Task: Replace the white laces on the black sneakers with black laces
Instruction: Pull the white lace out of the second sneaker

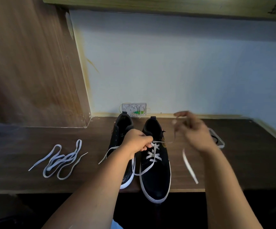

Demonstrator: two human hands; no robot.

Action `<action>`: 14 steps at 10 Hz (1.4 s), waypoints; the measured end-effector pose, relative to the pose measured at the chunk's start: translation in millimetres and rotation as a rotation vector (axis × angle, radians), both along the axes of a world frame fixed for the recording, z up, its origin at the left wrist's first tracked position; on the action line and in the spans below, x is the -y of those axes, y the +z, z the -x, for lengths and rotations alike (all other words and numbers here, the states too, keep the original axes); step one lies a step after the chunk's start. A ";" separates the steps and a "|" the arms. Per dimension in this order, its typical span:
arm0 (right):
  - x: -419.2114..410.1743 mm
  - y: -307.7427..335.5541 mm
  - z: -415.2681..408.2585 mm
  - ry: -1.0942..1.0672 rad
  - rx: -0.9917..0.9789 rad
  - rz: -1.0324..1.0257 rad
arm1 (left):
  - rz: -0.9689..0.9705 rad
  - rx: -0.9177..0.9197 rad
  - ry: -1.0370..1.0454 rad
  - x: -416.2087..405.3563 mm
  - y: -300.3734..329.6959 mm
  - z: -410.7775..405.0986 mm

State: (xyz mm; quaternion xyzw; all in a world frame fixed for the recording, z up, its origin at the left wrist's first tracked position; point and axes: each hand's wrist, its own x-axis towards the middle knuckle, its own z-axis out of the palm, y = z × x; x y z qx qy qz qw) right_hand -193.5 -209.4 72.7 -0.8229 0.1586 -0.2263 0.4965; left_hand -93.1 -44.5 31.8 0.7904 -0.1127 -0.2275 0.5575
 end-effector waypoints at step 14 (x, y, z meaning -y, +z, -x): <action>-35.5 -39.2 -28.7 0.072 0.245 -0.150 | -0.169 0.658 -0.208 -13.3 -5.9 -9.9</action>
